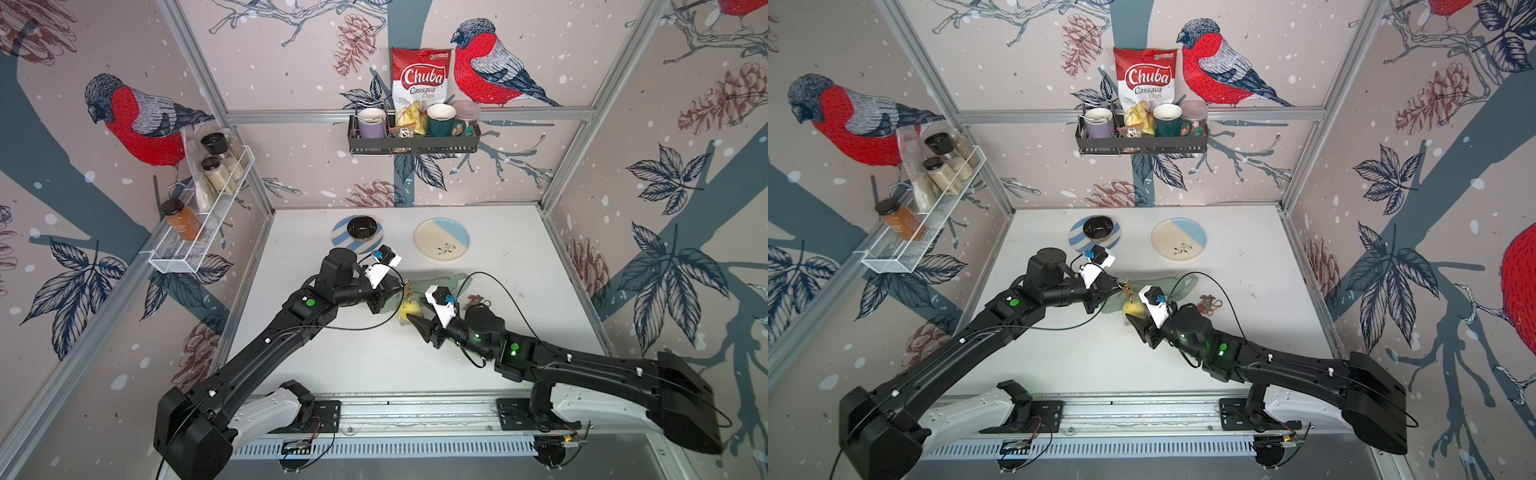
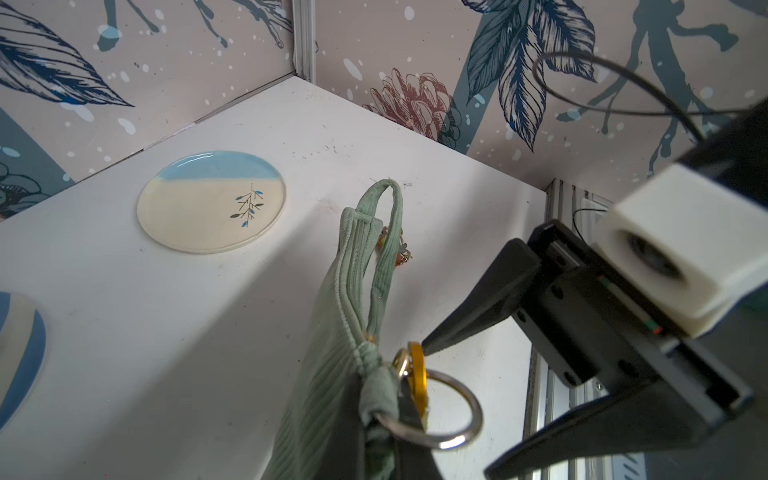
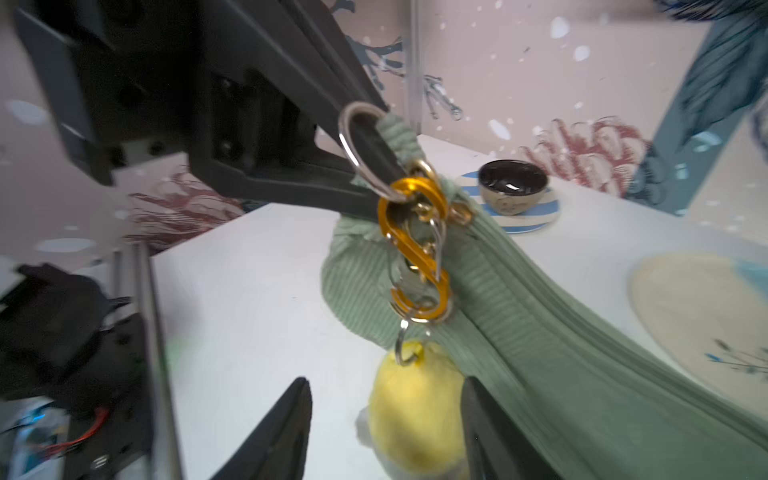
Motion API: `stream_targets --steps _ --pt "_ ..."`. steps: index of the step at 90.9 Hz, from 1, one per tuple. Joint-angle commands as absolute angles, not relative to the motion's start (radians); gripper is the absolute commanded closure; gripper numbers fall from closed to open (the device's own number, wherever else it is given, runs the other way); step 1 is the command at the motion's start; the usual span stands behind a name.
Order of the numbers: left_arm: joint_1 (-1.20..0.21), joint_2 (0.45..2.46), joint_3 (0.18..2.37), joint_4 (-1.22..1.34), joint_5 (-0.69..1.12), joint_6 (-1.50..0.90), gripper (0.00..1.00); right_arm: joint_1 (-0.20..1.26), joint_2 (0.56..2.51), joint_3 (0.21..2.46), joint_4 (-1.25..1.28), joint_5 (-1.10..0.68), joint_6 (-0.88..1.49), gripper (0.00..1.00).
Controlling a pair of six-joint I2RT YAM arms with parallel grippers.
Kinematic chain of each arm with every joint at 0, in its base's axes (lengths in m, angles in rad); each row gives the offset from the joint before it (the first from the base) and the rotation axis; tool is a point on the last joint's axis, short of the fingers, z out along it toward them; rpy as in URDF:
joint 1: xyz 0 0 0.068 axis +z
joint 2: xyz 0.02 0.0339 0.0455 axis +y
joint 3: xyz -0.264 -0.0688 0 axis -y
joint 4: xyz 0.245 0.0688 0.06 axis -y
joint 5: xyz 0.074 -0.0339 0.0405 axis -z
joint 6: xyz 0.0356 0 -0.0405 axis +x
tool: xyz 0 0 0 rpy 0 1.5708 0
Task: Remove the decoration from the bag
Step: Remove the decoration item from the bag.
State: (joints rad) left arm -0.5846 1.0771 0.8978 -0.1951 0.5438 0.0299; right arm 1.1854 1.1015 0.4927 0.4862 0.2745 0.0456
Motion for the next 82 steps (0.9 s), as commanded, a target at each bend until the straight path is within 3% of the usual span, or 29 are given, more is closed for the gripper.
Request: stream_targets --steps 1,33,55,82 --pt "-0.581 1.069 0.909 -0.115 0.518 -0.146 1.0 1.23 1.16 0.49 0.751 0.589 -0.104 0.43" --pt "-0.581 1.057 0.93 -0.201 0.555 -0.279 1.0 1.185 1.272 0.548 0.88 0.521 -0.137 0.44" --pt "-0.582 1.056 0.932 -0.208 0.553 -0.298 1.0 1.175 1.293 0.586 0.843 0.382 -0.17 0.51" --pt "-0.581 1.062 0.945 -0.233 0.559 -0.295 1.0 1.182 1.311 0.594 0.836 0.358 -0.171 0.62"
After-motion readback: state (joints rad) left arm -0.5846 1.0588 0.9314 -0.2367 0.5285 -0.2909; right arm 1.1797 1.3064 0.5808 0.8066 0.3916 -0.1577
